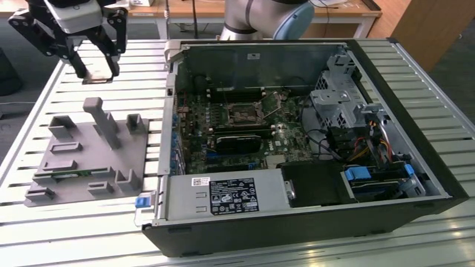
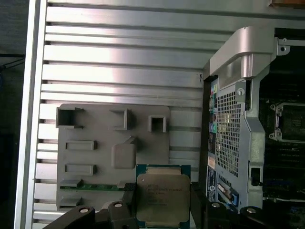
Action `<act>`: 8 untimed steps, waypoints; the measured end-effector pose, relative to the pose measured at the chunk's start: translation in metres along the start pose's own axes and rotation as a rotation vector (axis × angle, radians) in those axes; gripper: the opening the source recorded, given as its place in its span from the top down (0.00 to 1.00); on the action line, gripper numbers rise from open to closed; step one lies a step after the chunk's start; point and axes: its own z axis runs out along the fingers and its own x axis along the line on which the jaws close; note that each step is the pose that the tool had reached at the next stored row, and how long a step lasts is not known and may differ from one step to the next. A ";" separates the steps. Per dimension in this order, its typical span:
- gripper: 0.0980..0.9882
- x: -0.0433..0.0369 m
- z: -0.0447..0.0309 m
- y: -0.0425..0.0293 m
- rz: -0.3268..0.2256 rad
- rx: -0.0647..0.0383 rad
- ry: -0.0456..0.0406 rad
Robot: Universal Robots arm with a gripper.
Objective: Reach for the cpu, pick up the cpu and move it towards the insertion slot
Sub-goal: 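Pick up the cpu and move it towards the insertion slot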
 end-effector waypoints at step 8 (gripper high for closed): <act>0.51 -0.0135 0.0002 0.0054 0.000 0.000 0.0000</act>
